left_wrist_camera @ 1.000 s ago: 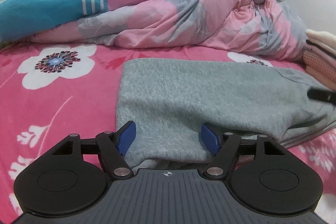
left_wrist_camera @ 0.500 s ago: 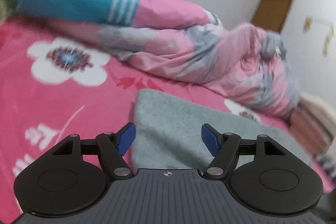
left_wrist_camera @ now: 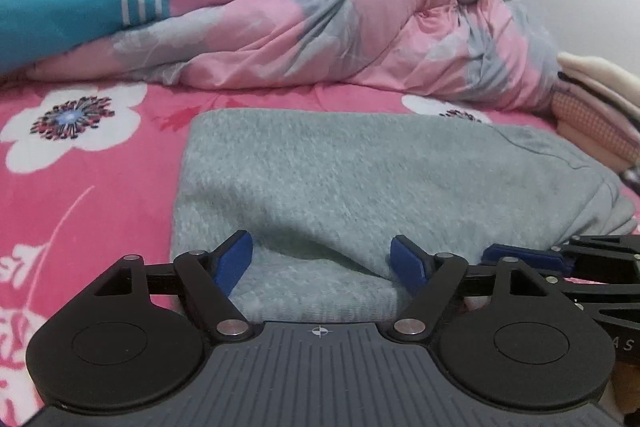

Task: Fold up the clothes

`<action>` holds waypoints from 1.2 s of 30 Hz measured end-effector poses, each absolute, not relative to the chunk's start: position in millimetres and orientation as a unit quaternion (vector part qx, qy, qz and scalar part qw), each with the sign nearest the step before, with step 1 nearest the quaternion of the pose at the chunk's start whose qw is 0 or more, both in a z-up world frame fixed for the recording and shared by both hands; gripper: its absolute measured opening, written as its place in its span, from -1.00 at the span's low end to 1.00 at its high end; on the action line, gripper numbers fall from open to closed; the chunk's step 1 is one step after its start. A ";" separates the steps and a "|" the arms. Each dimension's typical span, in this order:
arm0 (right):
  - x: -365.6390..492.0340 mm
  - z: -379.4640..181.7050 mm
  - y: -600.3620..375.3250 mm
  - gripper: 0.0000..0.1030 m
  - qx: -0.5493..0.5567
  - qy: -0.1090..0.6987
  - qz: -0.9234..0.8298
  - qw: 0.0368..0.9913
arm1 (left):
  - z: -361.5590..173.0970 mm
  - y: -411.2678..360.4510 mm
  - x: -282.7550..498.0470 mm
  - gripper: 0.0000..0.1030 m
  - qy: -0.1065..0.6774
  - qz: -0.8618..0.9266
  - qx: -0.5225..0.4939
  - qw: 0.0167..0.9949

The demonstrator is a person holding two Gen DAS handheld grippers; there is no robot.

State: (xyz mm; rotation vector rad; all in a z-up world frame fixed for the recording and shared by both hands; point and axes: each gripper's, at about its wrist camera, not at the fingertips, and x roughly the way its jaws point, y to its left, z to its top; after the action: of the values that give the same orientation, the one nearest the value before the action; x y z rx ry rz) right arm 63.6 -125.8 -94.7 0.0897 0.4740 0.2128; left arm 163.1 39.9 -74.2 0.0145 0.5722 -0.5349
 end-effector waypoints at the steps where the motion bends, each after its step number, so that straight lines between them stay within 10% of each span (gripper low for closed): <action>1: 63.6 -94.8 -125.9 -0.70 0.045 0.234 0.105 0.965 | -74.4 38.5 162.4 0.54 0.279 -0.260 0.011 0.925; 36: 53.5 -83.0 -136.8 -0.63 0.075 0.220 0.109 0.967 | -73.2 31.2 162.9 0.94 0.286 -0.253 0.023 0.924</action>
State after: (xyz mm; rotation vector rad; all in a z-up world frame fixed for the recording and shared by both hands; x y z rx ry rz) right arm 53.5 -136.8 -83.0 0.1524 0.4441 0.2200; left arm 162.9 31.2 -73.2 0.0473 0.5875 -0.5189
